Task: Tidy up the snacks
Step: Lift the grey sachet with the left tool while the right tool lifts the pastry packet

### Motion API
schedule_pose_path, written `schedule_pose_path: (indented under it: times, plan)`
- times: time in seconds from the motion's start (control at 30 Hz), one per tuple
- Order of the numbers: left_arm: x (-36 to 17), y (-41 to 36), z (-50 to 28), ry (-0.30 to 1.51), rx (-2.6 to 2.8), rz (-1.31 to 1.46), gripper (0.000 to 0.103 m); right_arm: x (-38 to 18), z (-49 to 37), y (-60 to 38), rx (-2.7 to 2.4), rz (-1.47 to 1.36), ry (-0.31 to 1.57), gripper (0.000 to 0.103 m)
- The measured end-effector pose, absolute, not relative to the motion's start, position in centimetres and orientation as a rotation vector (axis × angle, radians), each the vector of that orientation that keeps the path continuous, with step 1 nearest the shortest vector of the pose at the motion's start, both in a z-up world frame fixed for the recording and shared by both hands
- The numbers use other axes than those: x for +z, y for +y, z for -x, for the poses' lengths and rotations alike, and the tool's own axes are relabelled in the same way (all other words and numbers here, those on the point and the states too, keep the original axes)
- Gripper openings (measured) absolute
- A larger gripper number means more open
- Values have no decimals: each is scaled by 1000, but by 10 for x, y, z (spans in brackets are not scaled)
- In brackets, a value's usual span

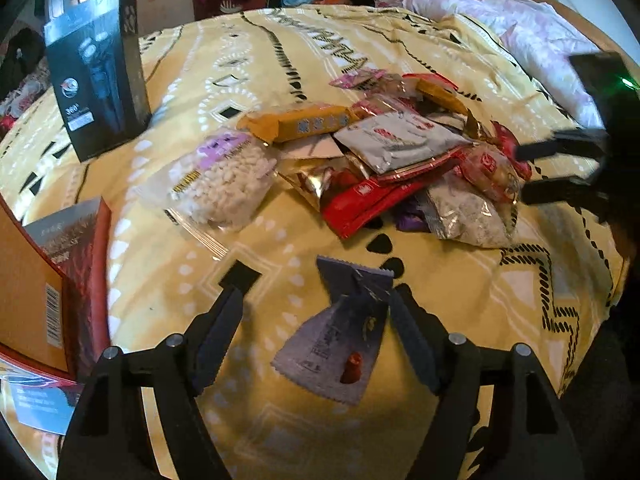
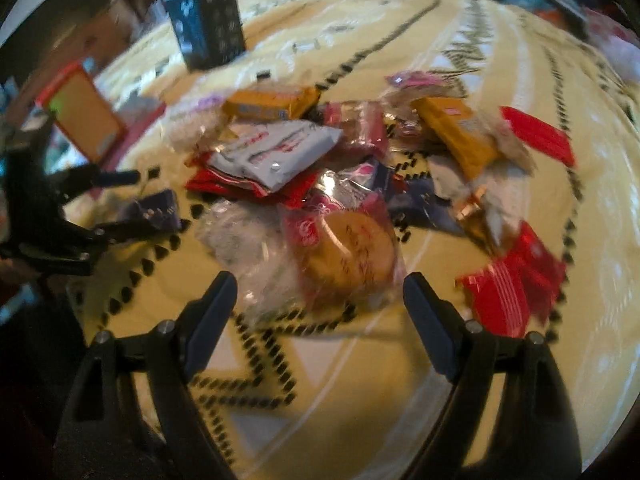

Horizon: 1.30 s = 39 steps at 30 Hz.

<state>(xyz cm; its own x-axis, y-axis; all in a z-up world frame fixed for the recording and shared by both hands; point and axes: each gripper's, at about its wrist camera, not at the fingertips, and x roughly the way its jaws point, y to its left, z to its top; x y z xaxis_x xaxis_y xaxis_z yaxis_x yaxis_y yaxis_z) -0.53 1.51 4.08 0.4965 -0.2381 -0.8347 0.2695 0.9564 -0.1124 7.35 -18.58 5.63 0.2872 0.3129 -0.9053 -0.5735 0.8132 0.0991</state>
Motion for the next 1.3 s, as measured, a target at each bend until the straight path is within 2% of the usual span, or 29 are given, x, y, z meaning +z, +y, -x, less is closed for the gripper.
schedule_pose_path:
  times: [0.17, 0.33, 0.37, 0.4, 0.47, 0.73, 0.9, 0.93, 1.0, 1.03, 1.07, 1.2, 1.23, 1.3]
  plan:
    - [33, 7, 7, 1037, -321, -42, 77, 34, -99, -180, 639, 337, 1239, 86]
    - [29, 6, 5, 1051, -315, -26, 76, 28, -107, -183, 639, 336, 1249, 84]
    - [29, 6, 4, 1053, -318, -27, 66, 28, -109, -183, 644, 331, 1253, 83]
    - [29, 7, 3, 1056, -315, -27, 60, 27, -109, -184, 648, 329, 1257, 70]
    - [29, 11, -1, 1069, -306, -9, 47, 27, -110, -184, 655, 331, 1269, 65]
    - [33, 12, 3, 1078, -323, -16, 41, 49, -92, -194, 624, 237, 1224, 61]
    - [29, 13, 5, 1087, -297, -15, 43, 65, -58, -199, 574, 149, 1198, 61]
    - [27, 13, 5, 1089, -292, -10, 47, 63, -51, -198, 569, 145, 1201, 61]
    - [26, 11, 7, 1078, -289, 1, 60, 55, -37, -196, 551, 130, 1217, 61]
    - [26, 9, 7, 1074, -284, 1, 71, 51, -33, -194, 541, 126, 1226, 61]
    - [25, 5, 8, 1070, -264, -9, 75, 44, -28, -194, 531, 118, 1239, 61]
    - [21, -2, 11, 1052, -219, -51, 75, 28, -21, -196, 491, 87, 1244, 62]
    - [20, -3, 12, 1051, -211, -60, 71, 28, -22, -196, 488, 81, 1240, 62]
    - [22, -5, 13, 1044, -188, -78, 56, 28, -22, -195, 484, 78, 1236, 62]
